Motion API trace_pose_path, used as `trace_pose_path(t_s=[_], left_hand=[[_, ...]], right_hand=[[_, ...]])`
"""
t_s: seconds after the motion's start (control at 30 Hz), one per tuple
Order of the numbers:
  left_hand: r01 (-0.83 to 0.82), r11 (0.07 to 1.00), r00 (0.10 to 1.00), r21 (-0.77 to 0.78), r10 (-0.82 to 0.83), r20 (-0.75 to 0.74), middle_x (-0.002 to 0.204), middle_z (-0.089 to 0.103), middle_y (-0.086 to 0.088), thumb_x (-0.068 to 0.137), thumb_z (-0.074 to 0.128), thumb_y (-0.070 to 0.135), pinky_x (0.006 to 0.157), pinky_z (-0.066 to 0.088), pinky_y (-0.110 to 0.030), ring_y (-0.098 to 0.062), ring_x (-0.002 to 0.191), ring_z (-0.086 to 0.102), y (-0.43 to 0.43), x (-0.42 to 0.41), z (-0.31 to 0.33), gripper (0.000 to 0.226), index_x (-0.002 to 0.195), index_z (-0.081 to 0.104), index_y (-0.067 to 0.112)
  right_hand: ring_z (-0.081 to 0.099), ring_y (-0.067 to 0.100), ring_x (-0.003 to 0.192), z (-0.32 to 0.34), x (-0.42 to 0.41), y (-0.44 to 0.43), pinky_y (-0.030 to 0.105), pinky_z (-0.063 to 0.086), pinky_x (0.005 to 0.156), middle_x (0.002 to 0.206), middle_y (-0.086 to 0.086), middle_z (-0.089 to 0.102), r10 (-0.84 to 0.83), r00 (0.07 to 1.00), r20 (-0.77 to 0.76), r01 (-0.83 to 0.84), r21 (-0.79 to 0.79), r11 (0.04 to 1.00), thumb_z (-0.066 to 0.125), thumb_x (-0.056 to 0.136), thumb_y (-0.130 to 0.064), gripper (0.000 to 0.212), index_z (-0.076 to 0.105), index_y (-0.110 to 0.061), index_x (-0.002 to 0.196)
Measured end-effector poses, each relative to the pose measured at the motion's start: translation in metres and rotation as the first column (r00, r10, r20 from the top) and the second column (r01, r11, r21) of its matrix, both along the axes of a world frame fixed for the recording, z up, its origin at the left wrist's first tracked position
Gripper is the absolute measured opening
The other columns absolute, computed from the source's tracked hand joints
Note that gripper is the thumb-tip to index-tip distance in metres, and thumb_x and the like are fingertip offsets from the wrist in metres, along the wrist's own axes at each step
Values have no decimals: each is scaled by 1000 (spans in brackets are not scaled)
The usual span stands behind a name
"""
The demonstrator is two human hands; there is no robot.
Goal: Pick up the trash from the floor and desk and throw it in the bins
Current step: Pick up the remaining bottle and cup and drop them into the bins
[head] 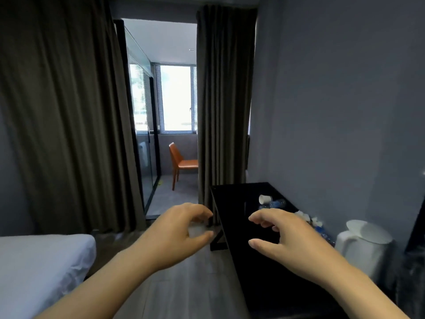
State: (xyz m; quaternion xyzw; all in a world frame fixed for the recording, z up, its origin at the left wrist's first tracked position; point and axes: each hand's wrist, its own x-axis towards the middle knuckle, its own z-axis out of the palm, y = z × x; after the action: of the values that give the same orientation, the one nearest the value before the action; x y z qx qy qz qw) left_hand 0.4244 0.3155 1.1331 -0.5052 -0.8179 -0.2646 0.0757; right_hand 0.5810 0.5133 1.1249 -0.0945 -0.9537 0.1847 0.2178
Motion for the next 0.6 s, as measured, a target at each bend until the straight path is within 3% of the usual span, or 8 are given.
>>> trace_pose_path(t_s=[0.33, 0.47, 0.6], left_hand=[[65, 996, 997, -53, -64, 36, 111, 57, 27, 83, 59, 51, 87, 43, -8, 13, 101, 51, 77, -173, -19, 38, 120, 55, 41], [151, 988, 986, -38, -147, 82, 113, 57, 25, 83, 62, 48, 91, 47, -13, 10, 103, 53, 111, -244, -30, 38, 120, 56, 41], [232, 972, 971, -44, -228, 77, 111, 55, 27, 83, 62, 47, 88, 44, -8, 11, 100, 52, 144, -311, -35, 37, 119, 57, 41]], right_hand=[[46, -14, 110, -9, -155, 68, 12, 42, 90, 118, -30, 52, -67, 996, 57, 69, -34, 997, 61, 82, -52, 42, 52, -44, 122], [46, -14, 110, -20, -207, 91, 14, 43, 92, 117, -30, 53, -151, 987, 61, 156, -71, 985, 63, 82, -51, 40, 54, -43, 120], [46, -15, 107, -27, -258, 109, 14, 43, 91, 114, -31, 53, -238, 969, 67, 242, -65, 968, 63, 81, -51, 40, 55, -42, 119]])
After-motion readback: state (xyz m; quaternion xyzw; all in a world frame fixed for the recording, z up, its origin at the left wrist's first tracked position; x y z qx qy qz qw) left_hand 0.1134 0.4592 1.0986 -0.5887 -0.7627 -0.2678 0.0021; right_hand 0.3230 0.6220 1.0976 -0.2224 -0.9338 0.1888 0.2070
